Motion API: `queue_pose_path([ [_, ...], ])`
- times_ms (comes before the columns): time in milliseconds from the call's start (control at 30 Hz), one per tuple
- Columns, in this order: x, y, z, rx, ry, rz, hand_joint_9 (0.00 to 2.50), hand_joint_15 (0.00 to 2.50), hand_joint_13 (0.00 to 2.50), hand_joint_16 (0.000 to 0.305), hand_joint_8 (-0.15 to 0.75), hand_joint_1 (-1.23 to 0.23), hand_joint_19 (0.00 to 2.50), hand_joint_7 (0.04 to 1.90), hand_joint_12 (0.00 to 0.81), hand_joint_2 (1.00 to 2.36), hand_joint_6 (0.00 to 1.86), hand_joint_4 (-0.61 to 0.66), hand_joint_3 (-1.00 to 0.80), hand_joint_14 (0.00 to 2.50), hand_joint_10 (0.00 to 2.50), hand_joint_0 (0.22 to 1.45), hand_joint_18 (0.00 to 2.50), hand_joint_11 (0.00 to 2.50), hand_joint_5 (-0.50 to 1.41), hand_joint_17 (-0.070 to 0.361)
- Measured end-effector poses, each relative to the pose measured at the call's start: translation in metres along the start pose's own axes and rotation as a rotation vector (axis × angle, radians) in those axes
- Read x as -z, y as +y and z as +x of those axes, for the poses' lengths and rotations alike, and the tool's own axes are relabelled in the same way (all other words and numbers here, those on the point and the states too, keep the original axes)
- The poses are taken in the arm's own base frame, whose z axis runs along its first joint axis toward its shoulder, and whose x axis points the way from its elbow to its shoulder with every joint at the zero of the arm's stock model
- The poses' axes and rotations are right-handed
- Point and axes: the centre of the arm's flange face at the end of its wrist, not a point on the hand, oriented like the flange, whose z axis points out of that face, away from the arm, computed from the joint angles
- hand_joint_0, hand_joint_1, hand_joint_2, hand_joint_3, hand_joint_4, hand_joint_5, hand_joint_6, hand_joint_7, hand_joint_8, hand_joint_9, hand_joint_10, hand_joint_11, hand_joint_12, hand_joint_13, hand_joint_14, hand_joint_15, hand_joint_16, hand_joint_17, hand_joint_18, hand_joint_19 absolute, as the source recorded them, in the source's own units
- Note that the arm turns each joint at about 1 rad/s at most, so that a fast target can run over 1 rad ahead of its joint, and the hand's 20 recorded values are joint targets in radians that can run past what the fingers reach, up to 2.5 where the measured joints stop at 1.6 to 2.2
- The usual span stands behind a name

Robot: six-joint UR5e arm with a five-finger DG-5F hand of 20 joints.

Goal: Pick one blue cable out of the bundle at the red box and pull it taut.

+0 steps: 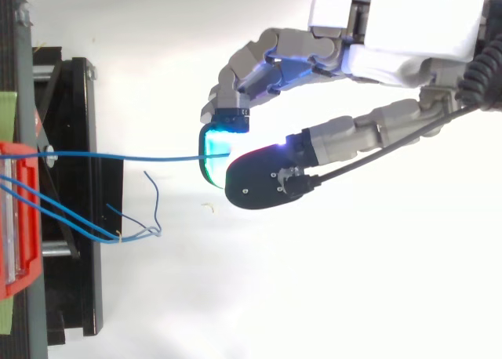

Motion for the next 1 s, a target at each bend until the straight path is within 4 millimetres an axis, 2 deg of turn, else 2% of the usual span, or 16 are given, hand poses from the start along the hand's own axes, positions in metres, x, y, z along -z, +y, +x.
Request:
queue_pose_path([
  [1000, 0.0001, 0.0001, -0.0001, 0.000, 0.000, 0.000, 0.47, 0.12, 0.31, 0.064, 0.321, -0.77, 0.05, 1.02, 0.375, 1.01, 0.92, 0.09, 0.00, 0.00, 0.00, 0.64, 0.21, 0.19, -0.17, 0.144],
])
